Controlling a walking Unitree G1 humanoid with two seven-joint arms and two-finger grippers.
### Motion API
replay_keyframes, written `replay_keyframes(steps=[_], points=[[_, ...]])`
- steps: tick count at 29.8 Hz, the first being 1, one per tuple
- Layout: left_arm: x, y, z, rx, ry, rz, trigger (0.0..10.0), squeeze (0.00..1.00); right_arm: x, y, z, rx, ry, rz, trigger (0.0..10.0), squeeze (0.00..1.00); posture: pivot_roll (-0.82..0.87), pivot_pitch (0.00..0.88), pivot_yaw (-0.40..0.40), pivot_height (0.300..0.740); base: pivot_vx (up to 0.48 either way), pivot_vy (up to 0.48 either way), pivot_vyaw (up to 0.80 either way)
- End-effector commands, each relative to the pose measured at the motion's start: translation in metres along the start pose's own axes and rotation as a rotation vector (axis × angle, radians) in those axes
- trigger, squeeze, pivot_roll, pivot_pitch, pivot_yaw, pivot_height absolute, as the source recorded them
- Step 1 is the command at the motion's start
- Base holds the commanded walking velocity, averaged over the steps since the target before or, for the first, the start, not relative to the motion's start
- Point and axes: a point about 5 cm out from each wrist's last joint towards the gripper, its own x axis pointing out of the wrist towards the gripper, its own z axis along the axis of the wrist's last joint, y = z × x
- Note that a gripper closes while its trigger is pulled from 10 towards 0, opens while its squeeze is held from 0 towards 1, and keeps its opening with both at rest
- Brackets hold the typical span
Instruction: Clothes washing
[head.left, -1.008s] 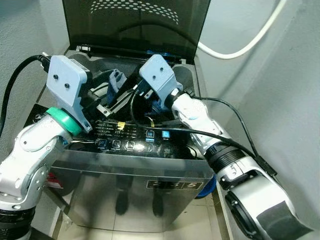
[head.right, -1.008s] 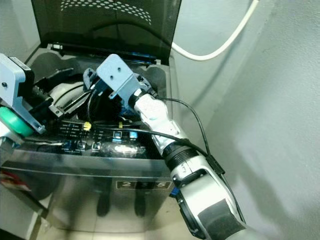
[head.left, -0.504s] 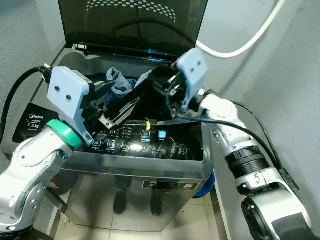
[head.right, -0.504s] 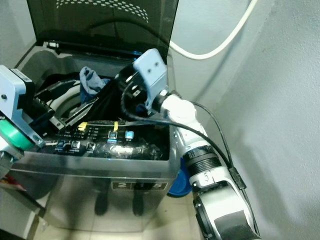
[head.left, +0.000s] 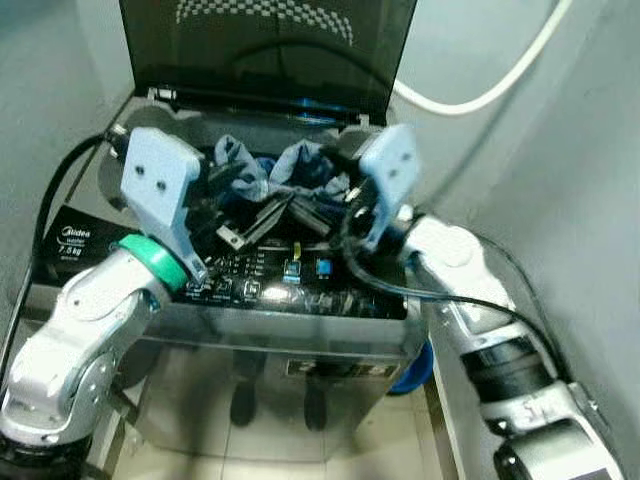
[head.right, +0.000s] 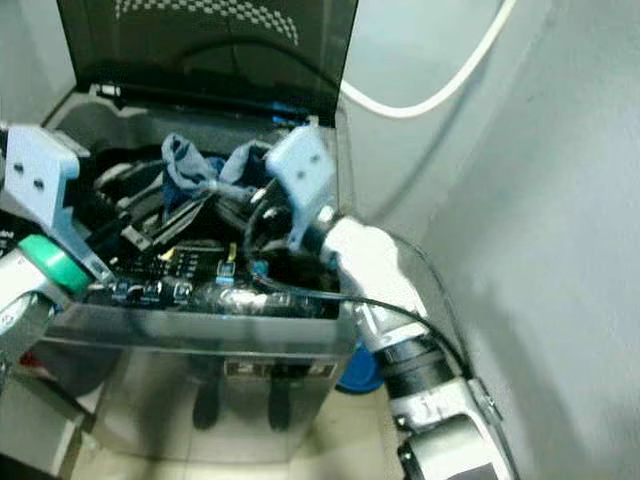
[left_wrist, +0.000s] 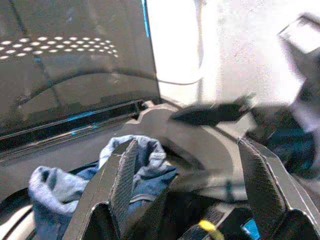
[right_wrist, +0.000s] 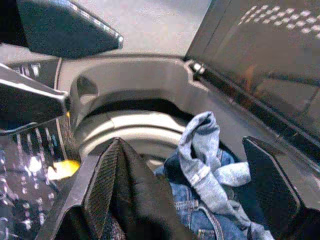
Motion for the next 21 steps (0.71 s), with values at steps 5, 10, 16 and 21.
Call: replay_keyframes(steps=[5, 10, 16, 21], points=[[0.001, -0.001, -0.003, -0.001, 0.027, 0.008, 10.0, 0.00, 0.023, 0.012, 0.001, -0.213, 0.067, 0.109, 10.0, 0.23, 0.15, 0.075, -0.025, 0.735, 0.000, 0.000, 0.00], [0.003, -0.006, -0.003, -0.002, 0.019, 0.003, 10.0, 0.00, 0.040, 0.013, 0.016, -0.603, 0.130, 0.380, 10.0, 0.00, 0.16, 0.068, -0.050, 0.735, 0.000, 0.000, 0.00], [-0.006, -0.003, -0.001, 0.008, 0.023, 0.033, 10.0, 0.00, 0.017, -0.002, 0.027, -0.457, 0.117, 0.535, 10.0, 0.00, 0.18, 0.064, -0.067, 0.735, 0.000, 0.000, 0.00], [-0.008, -0.004, -0.001, 0.011, 0.024, 0.034, 10.0, 0.00, 0.012, -0.020, 0.028, -0.365, 0.080, 0.448, 10.0, 0.00, 0.18, 0.053, -0.067, 0.735, 0.000, 0.000, 0.00]])
